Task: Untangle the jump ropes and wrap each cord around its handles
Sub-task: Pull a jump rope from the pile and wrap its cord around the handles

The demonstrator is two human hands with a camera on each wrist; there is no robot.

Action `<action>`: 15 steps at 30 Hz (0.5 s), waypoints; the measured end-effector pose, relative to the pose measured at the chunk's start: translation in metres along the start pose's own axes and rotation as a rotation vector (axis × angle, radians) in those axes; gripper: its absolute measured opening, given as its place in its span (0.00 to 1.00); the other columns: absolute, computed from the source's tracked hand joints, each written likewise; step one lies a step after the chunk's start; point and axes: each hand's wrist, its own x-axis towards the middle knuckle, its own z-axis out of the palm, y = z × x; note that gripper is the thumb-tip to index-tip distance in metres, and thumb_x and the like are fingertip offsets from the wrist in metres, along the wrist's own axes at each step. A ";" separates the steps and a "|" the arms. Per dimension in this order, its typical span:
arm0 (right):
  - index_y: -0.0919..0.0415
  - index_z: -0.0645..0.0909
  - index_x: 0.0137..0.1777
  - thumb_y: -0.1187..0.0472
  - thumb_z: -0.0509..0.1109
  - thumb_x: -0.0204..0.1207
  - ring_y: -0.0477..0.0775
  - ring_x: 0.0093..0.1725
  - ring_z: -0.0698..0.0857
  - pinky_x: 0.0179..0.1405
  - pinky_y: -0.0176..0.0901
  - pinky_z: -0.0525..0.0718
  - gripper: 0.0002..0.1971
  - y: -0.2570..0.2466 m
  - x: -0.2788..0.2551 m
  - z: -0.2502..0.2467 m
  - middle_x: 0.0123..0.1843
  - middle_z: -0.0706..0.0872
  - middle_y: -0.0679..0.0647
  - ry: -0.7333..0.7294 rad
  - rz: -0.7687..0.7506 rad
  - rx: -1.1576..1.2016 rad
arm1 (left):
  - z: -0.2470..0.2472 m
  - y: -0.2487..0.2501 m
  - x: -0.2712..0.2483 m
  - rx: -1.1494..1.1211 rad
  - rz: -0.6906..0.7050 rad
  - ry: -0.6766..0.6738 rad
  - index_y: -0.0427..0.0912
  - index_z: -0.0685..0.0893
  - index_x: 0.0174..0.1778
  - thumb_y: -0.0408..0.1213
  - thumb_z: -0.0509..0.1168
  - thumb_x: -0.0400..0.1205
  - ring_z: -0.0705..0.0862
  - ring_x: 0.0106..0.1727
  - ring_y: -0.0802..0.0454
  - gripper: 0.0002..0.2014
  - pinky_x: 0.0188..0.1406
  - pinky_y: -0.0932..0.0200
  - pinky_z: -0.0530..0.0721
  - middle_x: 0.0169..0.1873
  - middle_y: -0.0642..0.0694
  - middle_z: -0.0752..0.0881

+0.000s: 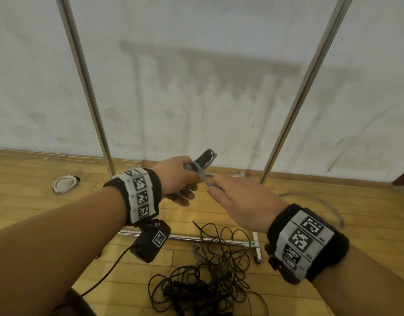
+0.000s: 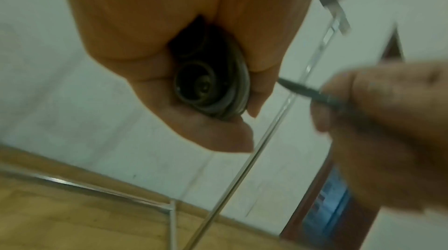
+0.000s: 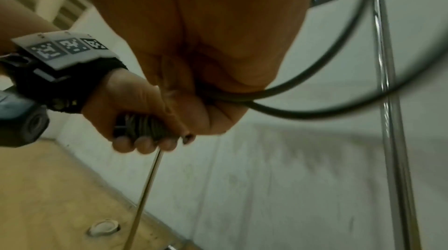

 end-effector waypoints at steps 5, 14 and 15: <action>0.53 0.76 0.54 0.51 0.54 0.93 0.49 0.36 0.78 0.33 0.44 0.72 0.11 0.021 0.003 0.007 0.38 0.80 0.48 0.013 0.065 0.142 | -0.007 0.009 -0.006 -0.248 0.122 -0.155 0.49 0.88 0.52 0.45 0.87 0.72 0.86 0.31 0.47 0.18 0.24 0.54 0.83 0.37 0.43 0.88; 0.49 0.77 0.50 0.53 0.56 0.91 0.48 0.39 0.85 0.35 0.37 0.78 0.10 0.048 0.006 0.012 0.39 0.88 0.49 0.005 0.133 0.233 | 0.000 0.013 -0.019 -0.225 0.206 -0.244 0.44 0.85 0.52 0.51 0.73 0.85 0.90 0.32 0.39 0.13 0.31 0.49 0.90 0.39 0.36 0.90; 0.48 0.78 0.49 0.53 0.57 0.91 0.47 0.40 0.85 0.36 0.37 0.77 0.10 0.051 0.006 0.011 0.41 0.88 0.48 -0.002 0.135 0.214 | 0.001 0.013 -0.021 -0.147 0.197 -0.276 0.44 0.84 0.54 0.51 0.72 0.85 0.90 0.34 0.39 0.14 0.33 0.48 0.91 0.39 0.37 0.91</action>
